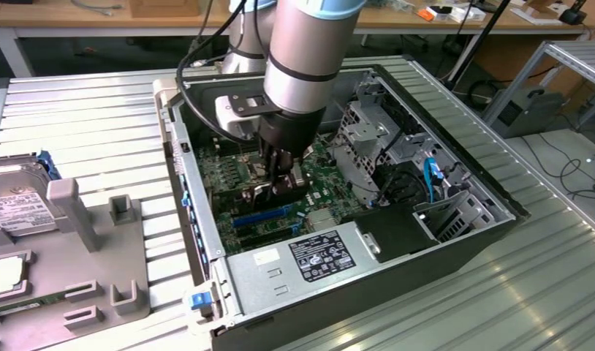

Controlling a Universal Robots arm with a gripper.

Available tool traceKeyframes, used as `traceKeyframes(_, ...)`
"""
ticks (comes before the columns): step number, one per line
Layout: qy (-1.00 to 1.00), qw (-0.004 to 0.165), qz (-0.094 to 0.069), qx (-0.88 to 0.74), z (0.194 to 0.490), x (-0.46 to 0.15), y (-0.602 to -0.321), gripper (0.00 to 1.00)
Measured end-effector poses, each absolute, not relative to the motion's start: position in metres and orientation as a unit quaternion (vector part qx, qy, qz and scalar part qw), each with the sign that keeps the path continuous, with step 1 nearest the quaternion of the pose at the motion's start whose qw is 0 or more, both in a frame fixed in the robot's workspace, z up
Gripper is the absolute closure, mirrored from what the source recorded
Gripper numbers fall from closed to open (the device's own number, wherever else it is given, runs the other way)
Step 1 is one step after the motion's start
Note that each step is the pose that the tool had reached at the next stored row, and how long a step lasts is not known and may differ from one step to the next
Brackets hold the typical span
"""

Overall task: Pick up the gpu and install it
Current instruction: 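Insert the gpu into the slot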

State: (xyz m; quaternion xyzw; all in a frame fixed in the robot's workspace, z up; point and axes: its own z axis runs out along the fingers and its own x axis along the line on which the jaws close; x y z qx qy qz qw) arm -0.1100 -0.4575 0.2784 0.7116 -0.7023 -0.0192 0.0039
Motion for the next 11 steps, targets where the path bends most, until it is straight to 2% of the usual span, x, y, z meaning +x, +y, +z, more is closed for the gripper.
traceKeyframes(11, -0.702, 0.004, -0.019, 0.712, 0.2732, -0.1109, -0.4578, 0.73)
